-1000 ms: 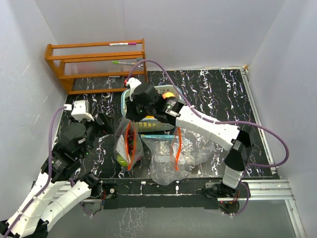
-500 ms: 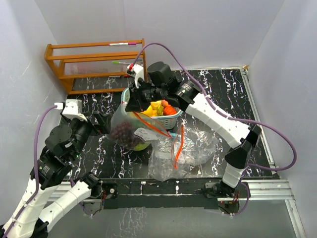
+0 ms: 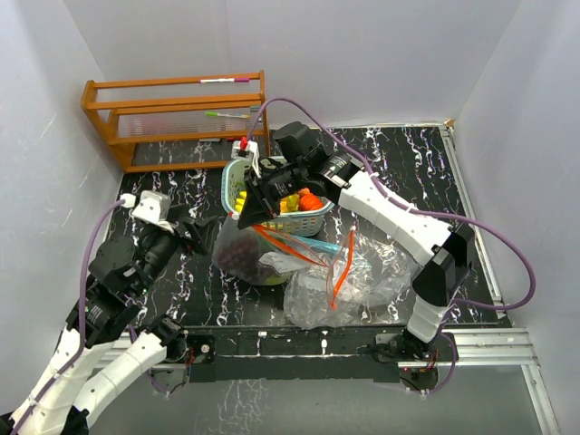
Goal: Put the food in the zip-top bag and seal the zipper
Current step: Pick up the zipper food storage bag at the center of the board.
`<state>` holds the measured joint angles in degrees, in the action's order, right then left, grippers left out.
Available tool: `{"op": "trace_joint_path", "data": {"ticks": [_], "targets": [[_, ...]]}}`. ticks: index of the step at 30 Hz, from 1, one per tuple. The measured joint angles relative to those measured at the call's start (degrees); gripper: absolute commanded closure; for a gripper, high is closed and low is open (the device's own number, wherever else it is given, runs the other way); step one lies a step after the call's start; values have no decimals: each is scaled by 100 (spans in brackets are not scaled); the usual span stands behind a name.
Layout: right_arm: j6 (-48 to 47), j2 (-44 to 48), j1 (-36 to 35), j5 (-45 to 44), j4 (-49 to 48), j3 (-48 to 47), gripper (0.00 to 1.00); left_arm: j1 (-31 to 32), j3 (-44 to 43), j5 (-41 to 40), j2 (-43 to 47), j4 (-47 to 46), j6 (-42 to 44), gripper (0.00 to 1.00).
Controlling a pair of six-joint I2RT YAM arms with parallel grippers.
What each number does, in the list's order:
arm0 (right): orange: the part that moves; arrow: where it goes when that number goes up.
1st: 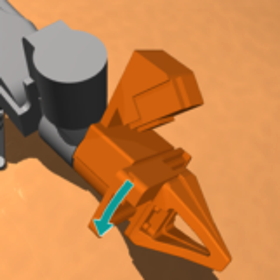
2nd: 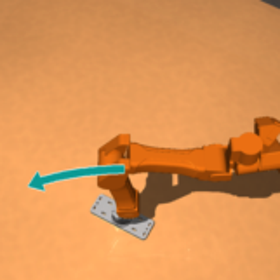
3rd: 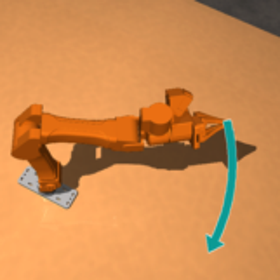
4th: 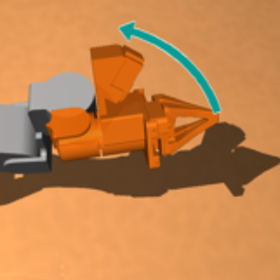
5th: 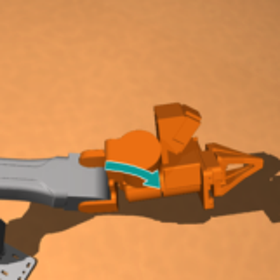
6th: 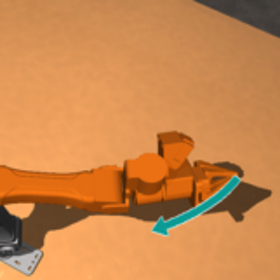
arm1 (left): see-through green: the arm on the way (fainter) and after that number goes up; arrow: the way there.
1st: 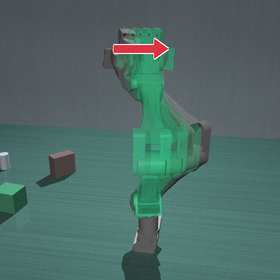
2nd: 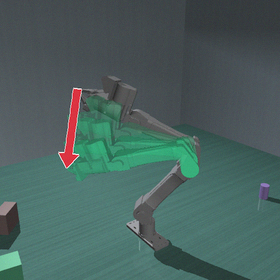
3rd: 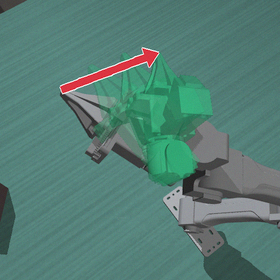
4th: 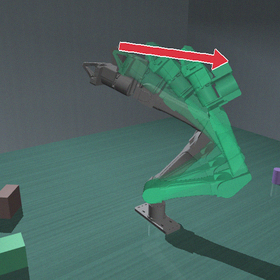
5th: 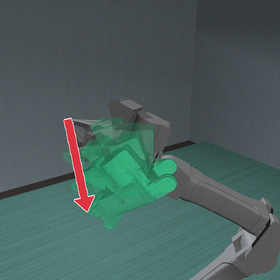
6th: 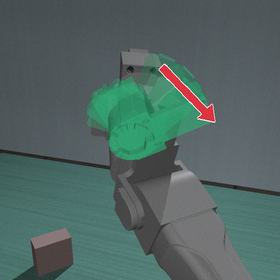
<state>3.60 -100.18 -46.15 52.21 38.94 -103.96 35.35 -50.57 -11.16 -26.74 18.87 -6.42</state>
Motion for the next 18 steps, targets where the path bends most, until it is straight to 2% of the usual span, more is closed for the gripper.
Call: {"op": "trace_joint_path", "data": {"ticks": [7,13,14,17,18], "targets": [[-352,136,-2,385,13,68,92,0,39,1370,-39,-404,507,32],[-667,286,-24,494,190,-28,92,0,42,2448,-22,-330,988,35],[-704,295,-24,496,229,-48,92,0,42,2586,-22,-297,1045,38],[-835,319,-24,501,374,-79,92,0,39,2903,-24,-229,1150,68],[-879,319,-24,501,424,-94,92,0,39,2992,-33,-223,1174,67]]}}
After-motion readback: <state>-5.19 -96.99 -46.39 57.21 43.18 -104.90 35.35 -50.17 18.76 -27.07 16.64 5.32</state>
